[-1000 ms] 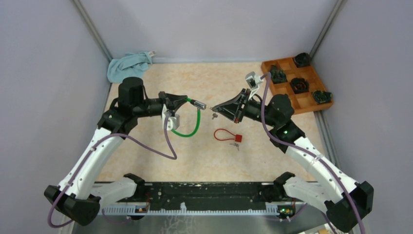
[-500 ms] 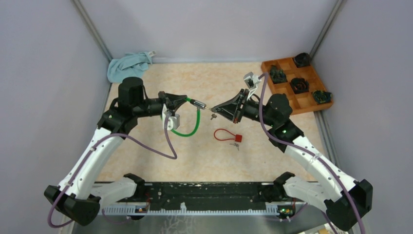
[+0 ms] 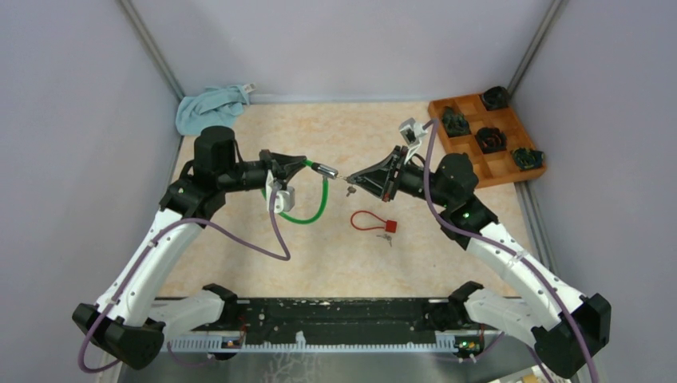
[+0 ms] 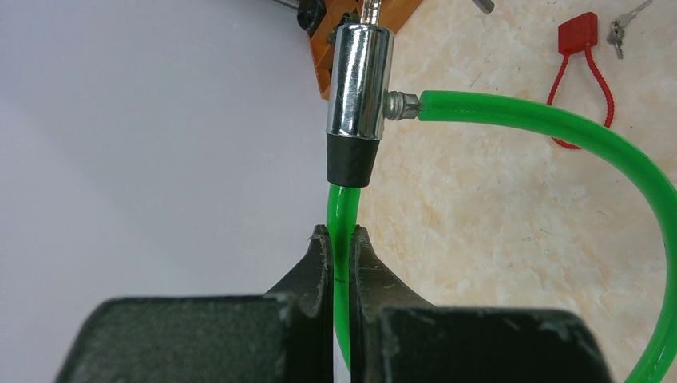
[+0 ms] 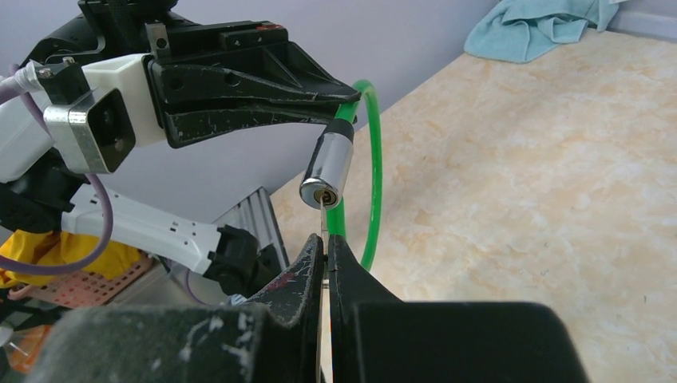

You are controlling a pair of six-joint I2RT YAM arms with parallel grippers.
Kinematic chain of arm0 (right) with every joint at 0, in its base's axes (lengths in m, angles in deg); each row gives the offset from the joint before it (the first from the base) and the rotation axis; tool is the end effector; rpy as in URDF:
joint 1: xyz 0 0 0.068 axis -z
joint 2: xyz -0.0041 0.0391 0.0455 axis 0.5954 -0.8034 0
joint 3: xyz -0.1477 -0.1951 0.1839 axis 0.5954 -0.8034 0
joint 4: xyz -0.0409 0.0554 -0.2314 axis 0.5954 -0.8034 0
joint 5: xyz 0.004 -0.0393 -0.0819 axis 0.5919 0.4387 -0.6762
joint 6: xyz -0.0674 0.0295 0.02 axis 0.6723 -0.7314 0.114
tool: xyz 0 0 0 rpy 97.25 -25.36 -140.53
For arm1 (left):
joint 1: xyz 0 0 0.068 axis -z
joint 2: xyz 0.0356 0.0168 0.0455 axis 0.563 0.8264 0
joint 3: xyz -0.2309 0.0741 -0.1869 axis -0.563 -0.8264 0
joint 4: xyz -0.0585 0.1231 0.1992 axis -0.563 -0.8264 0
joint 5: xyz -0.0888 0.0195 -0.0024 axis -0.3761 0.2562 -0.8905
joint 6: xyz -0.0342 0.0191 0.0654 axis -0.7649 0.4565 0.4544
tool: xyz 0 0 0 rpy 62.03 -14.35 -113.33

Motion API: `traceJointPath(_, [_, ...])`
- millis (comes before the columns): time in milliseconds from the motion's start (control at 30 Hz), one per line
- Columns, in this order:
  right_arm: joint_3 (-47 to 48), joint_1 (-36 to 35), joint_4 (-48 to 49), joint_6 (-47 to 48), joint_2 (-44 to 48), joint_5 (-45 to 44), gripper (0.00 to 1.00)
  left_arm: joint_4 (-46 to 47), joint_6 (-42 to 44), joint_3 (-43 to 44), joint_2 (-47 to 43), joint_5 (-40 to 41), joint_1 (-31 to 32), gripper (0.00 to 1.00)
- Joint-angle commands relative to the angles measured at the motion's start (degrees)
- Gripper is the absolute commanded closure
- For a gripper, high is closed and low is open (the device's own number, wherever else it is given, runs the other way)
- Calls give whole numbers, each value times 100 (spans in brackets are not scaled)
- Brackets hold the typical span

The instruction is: Unlock with the key

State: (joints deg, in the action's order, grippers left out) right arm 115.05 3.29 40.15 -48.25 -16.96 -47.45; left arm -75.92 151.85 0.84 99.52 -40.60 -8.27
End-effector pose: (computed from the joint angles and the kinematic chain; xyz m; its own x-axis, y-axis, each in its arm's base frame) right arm 0.1520 0.1424 0.4033 -0.3999 0.2489 -0.8821 -0.8299 0.3101 0.4638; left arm 0.1612 -0.1281 0.4155 0.8189 0.3923 -0.4190 0.4883 -0.0924 0.8678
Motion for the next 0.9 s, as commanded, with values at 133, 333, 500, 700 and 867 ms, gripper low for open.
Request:
traceJointPath(133, [173,-58,32,180,-10,-174,100,144,81,152,-130,-248,15,100])
traceJointPath(333, [125,-58,92,189,1,-234,100,128,78,150,-130,-247,15,100])
traceJointPath(500, [85,-58,244,78,-8,-210,100,79,99,153,-130,-297,16,100])
traceJointPath(700, [110,-73,495,-97,-137,-78,100,27,116,208,-89,-359,14,100])
traceJointPath(867, [200,-229,412,9,-279,-207,100,12,105,255,-37,-407,23,100])
